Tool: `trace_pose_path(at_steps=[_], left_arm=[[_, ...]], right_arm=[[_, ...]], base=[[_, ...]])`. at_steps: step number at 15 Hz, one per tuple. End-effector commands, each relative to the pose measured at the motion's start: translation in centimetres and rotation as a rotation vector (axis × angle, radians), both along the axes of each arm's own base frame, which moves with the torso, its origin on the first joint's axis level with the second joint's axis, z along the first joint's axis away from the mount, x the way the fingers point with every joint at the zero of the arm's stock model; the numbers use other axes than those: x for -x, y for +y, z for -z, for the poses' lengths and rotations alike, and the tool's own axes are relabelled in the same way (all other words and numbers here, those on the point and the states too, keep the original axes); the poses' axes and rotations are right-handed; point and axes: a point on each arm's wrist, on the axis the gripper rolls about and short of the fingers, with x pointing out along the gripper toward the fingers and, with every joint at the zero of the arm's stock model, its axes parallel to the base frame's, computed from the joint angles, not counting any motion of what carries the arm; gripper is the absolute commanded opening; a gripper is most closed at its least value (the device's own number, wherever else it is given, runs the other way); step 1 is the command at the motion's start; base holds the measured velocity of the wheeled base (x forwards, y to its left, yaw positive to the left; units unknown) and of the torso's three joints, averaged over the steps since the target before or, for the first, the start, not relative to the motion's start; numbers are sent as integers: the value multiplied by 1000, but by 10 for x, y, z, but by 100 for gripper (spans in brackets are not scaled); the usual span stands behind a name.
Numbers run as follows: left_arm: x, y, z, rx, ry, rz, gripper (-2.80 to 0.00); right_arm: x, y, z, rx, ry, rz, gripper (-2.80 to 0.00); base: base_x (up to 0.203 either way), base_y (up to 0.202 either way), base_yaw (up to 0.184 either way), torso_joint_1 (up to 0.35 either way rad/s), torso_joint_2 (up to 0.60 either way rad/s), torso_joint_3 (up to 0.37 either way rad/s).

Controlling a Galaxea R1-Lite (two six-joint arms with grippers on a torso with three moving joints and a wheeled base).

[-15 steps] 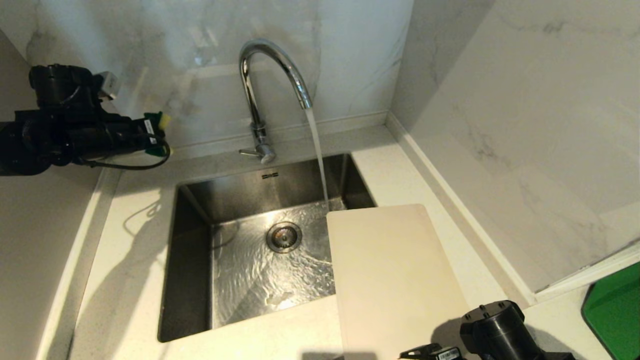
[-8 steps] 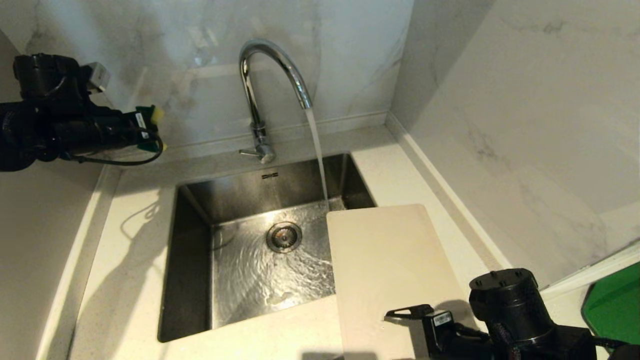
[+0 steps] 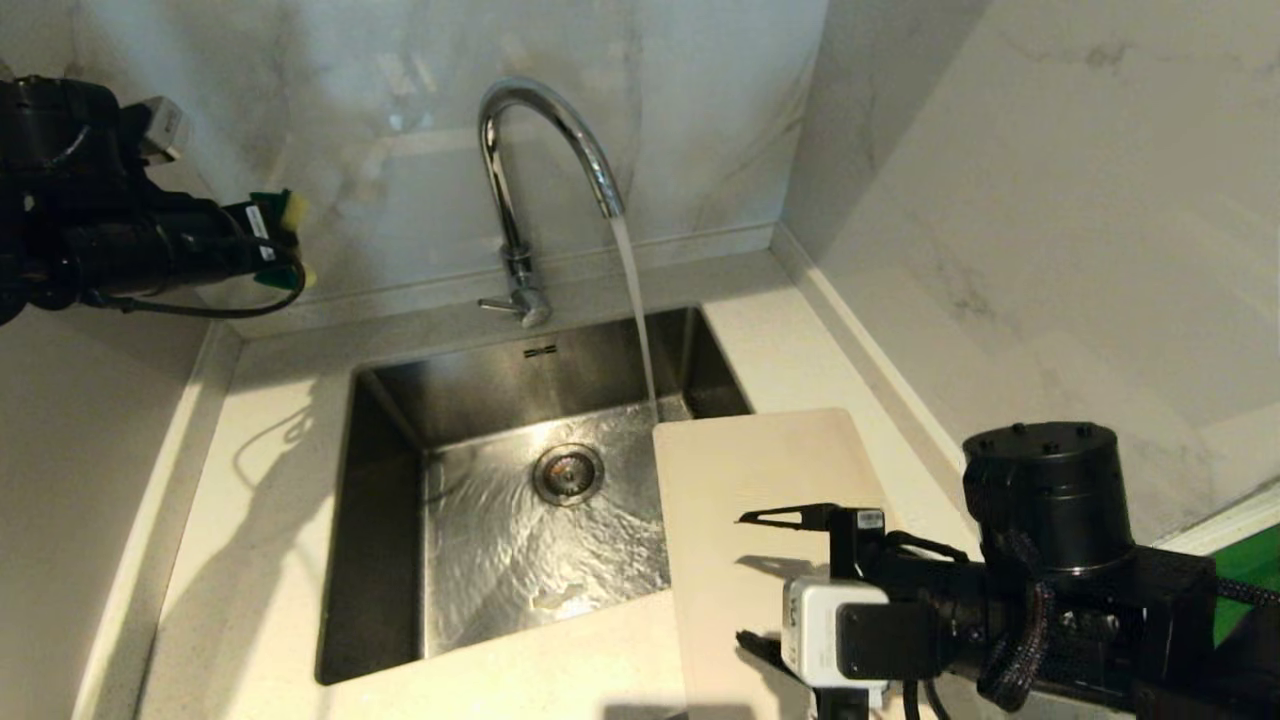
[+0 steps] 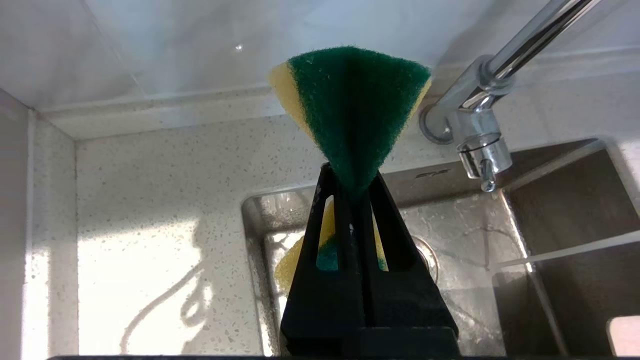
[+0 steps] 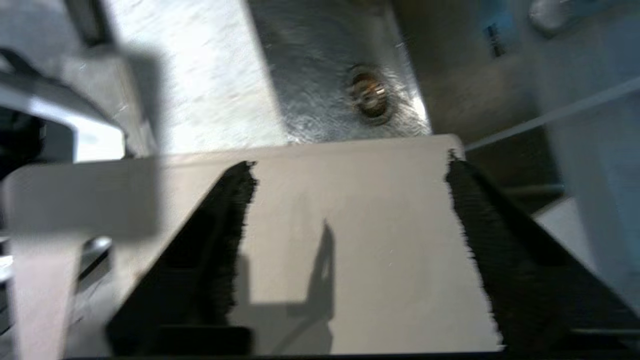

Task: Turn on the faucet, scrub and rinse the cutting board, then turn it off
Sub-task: Put down the cleaning cloth

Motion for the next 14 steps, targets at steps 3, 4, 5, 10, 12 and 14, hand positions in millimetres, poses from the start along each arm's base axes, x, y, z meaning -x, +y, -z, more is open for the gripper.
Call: trace_pose_path(at_steps=[3, 4, 5, 10, 12, 14], left_arm=[[8, 1, -15, -3, -30, 1, -280], [10, 1, -19, -3, -24, 1, -280], [14, 1, -22, -4, -16, 1, -280], [24, 2, -32, -7, -15, 1, -280], [24, 2, -32, -10, -11, 1, -280], [23, 2, -32, -10, -9, 1, -280]], right_arm=[[-13, 6, -51, -128, -119, 26, -280], [-17, 8, -62, -158, -138, 45, -280], [-22, 10, -76, -185, -172, 77, -280], [-48, 21, -145, -388, -281, 207, -280], [-58, 25, -175, -513, -301, 261, -280], [-67, 27, -207, -664, -322, 333, -280]], base=[[0, 0, 0, 0, 0, 0], [0, 0, 0, 0, 0, 0], [0, 0, 0, 0, 0, 0], [0, 0, 0, 0, 0, 0], [0, 0, 0, 0, 0, 0], [0, 0, 0, 0, 0, 0]])
